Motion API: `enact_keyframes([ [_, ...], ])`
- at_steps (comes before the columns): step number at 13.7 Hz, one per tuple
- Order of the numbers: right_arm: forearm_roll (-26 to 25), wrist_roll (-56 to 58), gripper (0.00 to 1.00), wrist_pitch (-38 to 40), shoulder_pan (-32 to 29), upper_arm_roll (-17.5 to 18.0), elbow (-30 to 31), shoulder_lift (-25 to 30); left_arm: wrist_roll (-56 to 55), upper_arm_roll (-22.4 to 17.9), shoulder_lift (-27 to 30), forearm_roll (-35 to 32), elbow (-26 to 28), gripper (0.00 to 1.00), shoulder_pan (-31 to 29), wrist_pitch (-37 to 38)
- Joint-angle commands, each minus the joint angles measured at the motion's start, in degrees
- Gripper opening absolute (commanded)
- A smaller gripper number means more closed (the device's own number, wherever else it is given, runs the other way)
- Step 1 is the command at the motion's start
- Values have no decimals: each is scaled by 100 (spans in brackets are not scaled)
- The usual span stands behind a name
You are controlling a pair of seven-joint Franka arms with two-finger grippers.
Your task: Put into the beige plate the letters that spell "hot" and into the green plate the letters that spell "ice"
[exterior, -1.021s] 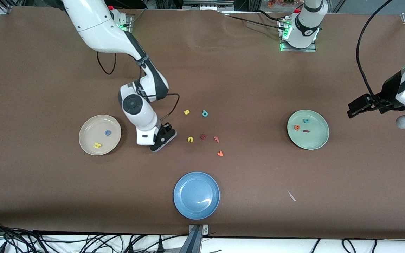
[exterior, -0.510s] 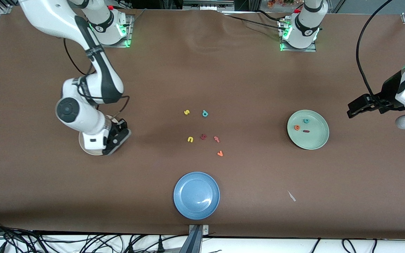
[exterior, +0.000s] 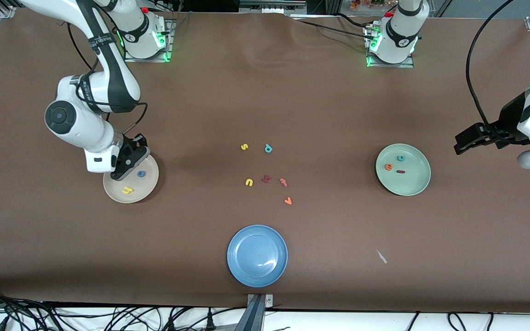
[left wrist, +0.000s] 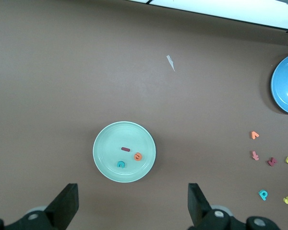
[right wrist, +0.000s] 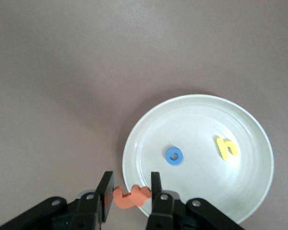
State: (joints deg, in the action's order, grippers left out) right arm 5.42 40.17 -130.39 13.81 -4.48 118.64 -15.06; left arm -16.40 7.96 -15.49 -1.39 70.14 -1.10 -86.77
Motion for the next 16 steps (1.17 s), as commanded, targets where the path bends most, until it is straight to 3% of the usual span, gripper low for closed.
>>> enact_keyframes([
  [1, -67, 210, 63, -109, -168, 8, 168, 126, 41, 12, 37, 139, -18, 100, -31, 29],
  [3, -50, 210, 100, -127, -168, 8, 168, 135, 41, 12, 37, 139, -18, 100, -31, 29],
  [9, 56, -271, 100, 57, -177, -176, -174, 389, 41, 12, 37, 139, -18, 100, -31, 29],
  [16, -32, -3091, 100, 3024, -177, -167, -2201, 697, 41, 21, 37, 139, -18, 100, -31, 29],
])
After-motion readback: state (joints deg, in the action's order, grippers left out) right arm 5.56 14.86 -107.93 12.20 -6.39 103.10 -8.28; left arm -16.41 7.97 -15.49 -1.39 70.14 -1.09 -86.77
